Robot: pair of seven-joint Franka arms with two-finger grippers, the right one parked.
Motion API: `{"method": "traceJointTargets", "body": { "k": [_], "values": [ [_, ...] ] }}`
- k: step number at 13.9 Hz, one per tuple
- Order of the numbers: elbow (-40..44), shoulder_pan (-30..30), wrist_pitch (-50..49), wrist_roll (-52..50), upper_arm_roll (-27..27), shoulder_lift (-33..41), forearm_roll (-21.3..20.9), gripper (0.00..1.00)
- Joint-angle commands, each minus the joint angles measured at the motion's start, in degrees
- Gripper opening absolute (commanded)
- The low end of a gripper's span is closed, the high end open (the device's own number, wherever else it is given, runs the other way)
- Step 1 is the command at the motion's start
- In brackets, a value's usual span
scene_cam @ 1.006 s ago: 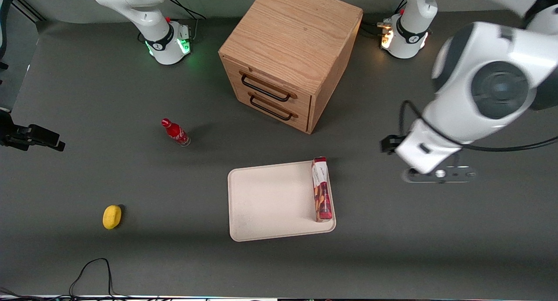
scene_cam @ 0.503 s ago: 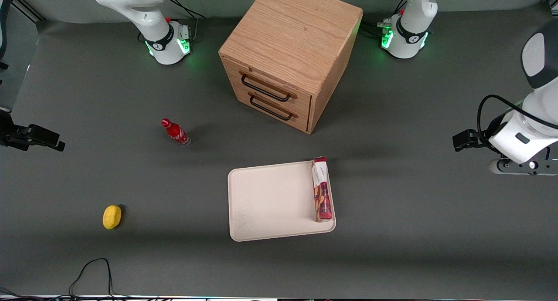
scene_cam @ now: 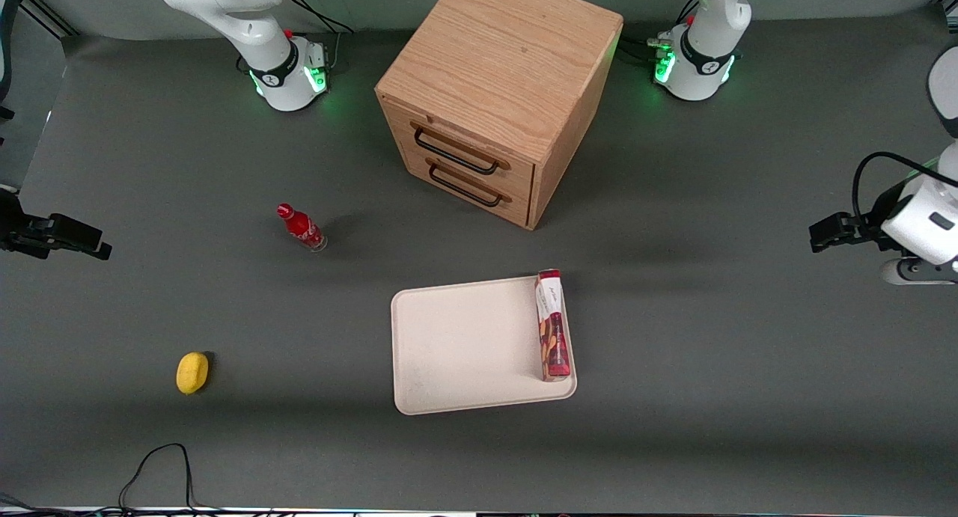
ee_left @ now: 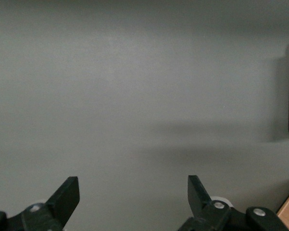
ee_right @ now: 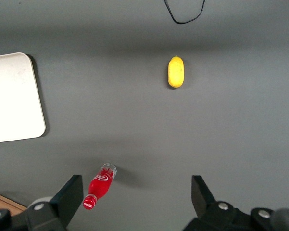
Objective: Place red cookie box on tray
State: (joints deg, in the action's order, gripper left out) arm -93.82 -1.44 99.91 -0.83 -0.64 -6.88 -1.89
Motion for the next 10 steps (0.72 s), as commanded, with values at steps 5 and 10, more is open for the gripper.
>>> {"method": "traceJointTargets", "body": {
  "k": [5,10],
  "values": [
    [2.5,4.0,-4.1,-0.2,2.8,1.8,1.5,1.0],
    [4.5,4.2,-9.4,-2.3,1.9,1.7,1.8,1.0]
  ]
}}
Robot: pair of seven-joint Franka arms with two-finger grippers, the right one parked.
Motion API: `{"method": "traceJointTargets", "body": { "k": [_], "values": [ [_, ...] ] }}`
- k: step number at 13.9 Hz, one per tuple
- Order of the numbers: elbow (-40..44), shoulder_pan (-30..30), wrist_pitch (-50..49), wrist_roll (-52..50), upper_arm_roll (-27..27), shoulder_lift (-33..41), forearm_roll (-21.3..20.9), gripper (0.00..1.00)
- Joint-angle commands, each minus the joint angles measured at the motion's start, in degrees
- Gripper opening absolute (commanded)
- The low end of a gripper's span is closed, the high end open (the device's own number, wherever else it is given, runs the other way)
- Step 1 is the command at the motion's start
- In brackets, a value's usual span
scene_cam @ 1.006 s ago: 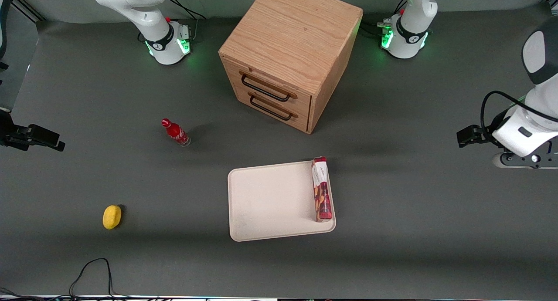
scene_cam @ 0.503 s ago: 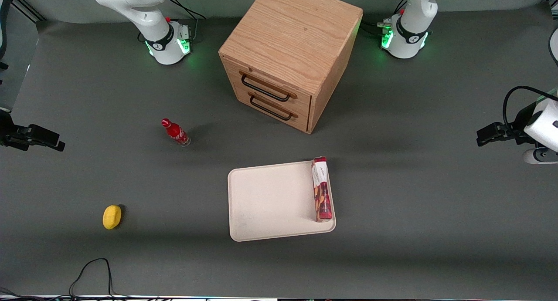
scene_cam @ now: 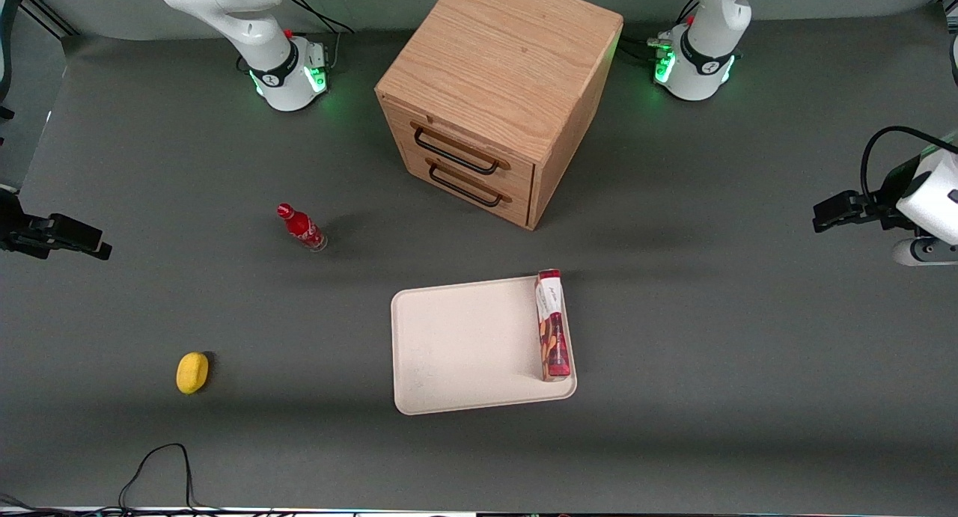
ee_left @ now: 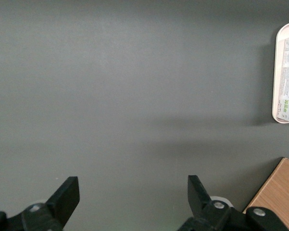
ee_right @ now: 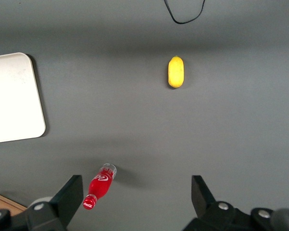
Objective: Place red cookie box on tray
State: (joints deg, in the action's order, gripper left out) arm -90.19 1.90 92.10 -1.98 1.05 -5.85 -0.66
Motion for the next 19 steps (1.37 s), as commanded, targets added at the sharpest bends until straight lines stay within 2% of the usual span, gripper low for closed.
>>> {"method": "traceJointTargets", "body": {
  "k": [1,19],
  "values": [
    [1.4,0.7,-2.1,-0.3,0.0,0.5,0.6,1.0],
    [1.9,0.3,-2.5,5.1,0.2,0.7,0.5,1.0]
  ]
}}
